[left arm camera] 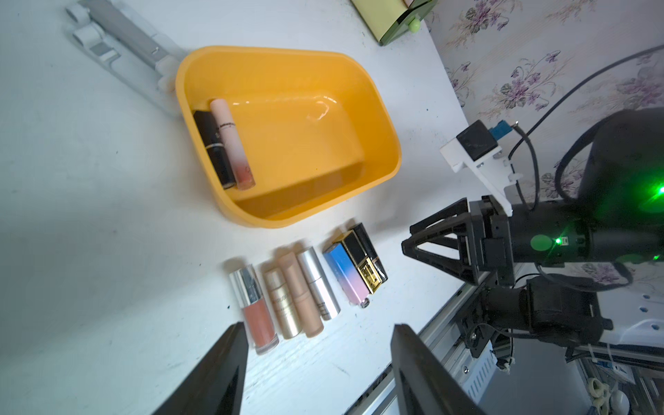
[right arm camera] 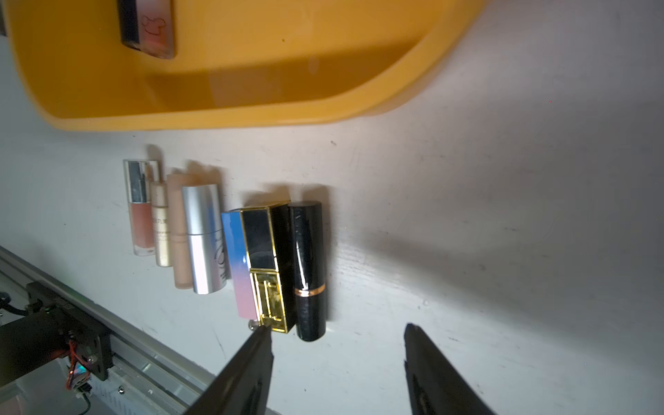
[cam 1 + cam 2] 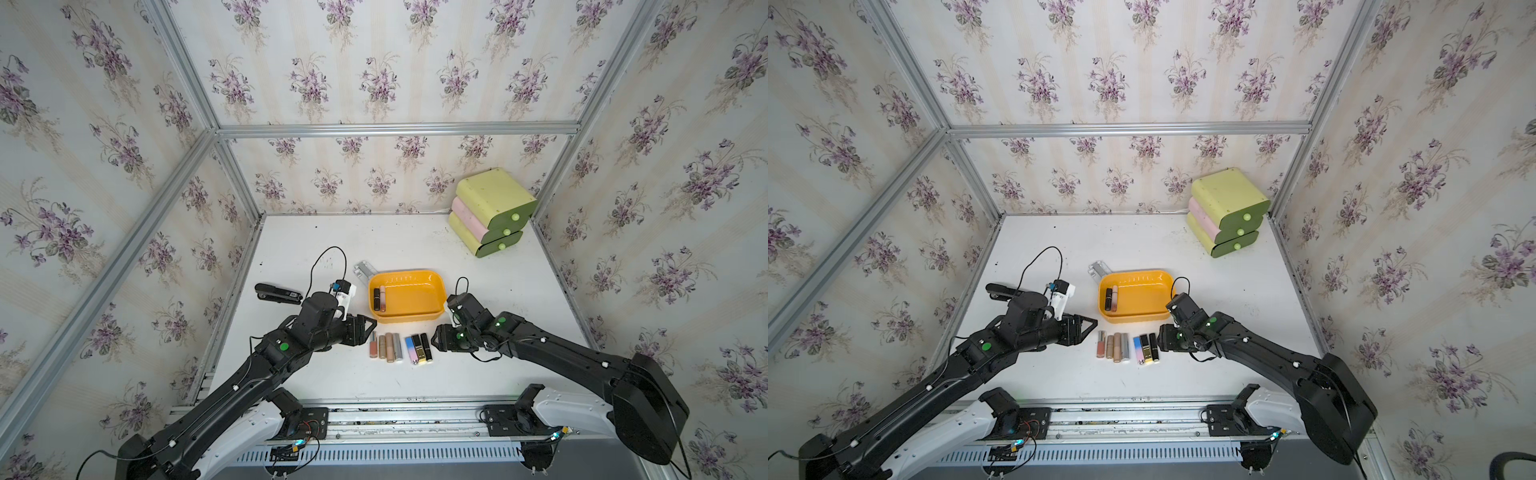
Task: Put the lipstick into the storage box
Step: Pick up the lipstick at the center of the board.
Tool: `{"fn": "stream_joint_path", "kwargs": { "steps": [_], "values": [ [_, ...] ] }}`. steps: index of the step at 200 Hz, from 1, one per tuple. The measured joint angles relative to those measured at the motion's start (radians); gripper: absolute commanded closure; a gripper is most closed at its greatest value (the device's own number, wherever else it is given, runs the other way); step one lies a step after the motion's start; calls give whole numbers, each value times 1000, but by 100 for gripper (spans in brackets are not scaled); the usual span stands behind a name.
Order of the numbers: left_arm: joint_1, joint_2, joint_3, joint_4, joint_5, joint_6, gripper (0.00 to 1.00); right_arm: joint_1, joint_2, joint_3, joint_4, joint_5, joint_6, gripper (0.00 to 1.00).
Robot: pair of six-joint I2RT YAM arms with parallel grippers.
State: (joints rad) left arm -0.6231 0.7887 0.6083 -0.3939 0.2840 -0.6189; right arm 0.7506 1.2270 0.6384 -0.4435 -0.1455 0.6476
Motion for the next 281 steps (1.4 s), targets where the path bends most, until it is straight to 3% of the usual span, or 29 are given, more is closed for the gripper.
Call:
{"fn": "stream_joint_path", "kwargs": {
  "steps": [53, 146, 281],
  "values": [
    [1, -25, -74, -14, -16, -28, 34, 48, 88, 18, 34, 21, 0, 45],
    [1, -17, -80, -13, -16, -27, 34, 79, 172, 55, 68, 40, 0, 54],
    [1, -7, -87, -20, -16, -27, 33, 79, 230, 64, 100, 47, -1, 57]
  ]
}}
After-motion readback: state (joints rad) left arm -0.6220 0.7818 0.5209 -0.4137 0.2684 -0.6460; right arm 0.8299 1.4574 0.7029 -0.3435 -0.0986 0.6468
